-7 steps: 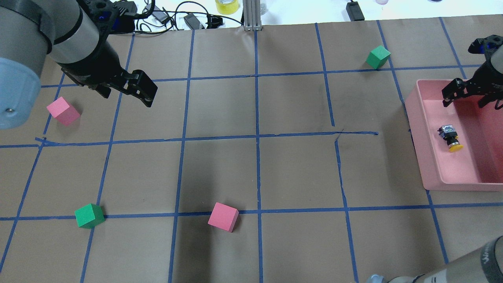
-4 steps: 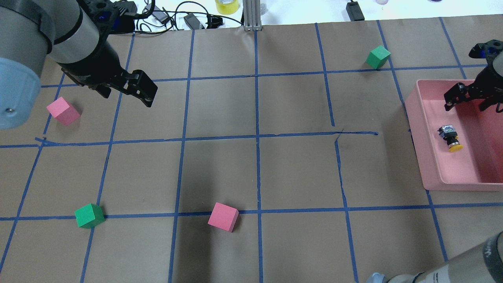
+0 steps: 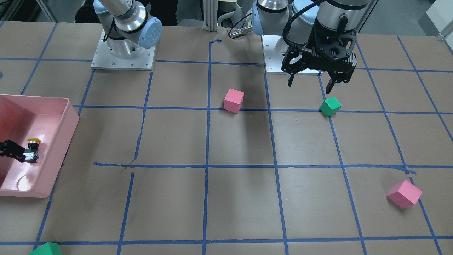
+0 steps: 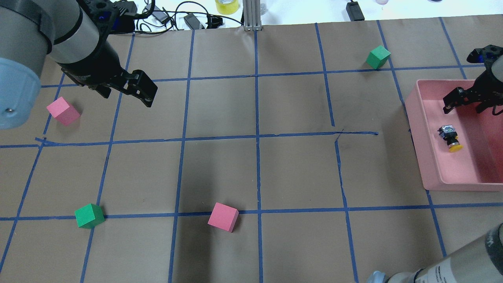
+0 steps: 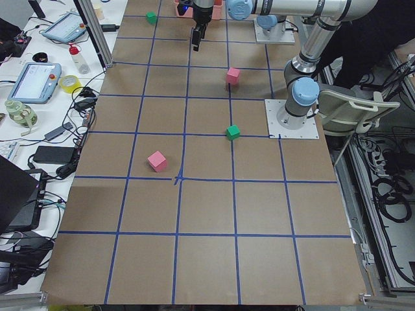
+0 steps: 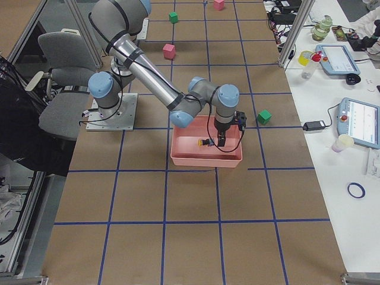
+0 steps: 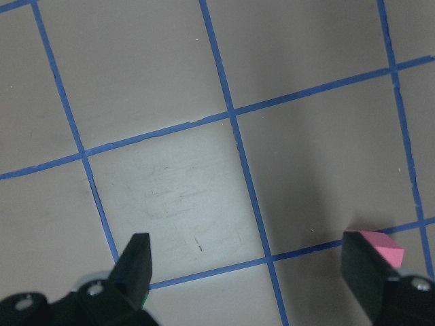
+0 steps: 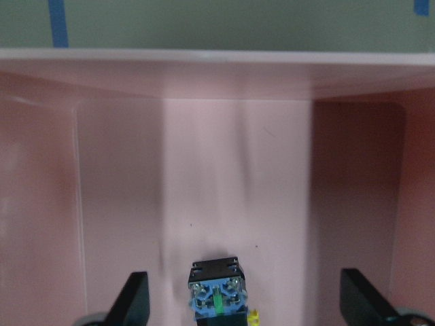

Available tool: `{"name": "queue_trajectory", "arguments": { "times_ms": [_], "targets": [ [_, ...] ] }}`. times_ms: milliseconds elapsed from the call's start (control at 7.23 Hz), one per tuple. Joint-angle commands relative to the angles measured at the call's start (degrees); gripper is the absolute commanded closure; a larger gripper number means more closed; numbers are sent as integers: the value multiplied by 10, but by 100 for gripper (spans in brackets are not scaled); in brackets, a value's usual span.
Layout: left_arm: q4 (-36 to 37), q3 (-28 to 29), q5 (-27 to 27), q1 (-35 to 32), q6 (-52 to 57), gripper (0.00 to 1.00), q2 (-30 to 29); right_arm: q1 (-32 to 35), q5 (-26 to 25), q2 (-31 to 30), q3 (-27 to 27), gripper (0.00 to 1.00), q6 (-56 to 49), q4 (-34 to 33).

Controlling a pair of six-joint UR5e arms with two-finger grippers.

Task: Align button upright
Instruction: 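Lower the right gripper into the bin and grasp the yellow-capped switch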

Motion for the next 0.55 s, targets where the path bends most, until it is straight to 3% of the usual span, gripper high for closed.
{"name": "queue_trajectory", "arguments": {
  "times_ms": [0, 415],
  "targets": [
    [0, 0, 0, 0, 0, 0, 0, -1, 6, 14, 2, 1, -36, -4],
    [0, 0, 0, 0, 0, 0, 0, -1, 11, 23, 4, 1, -66, -17]
  ]
}}
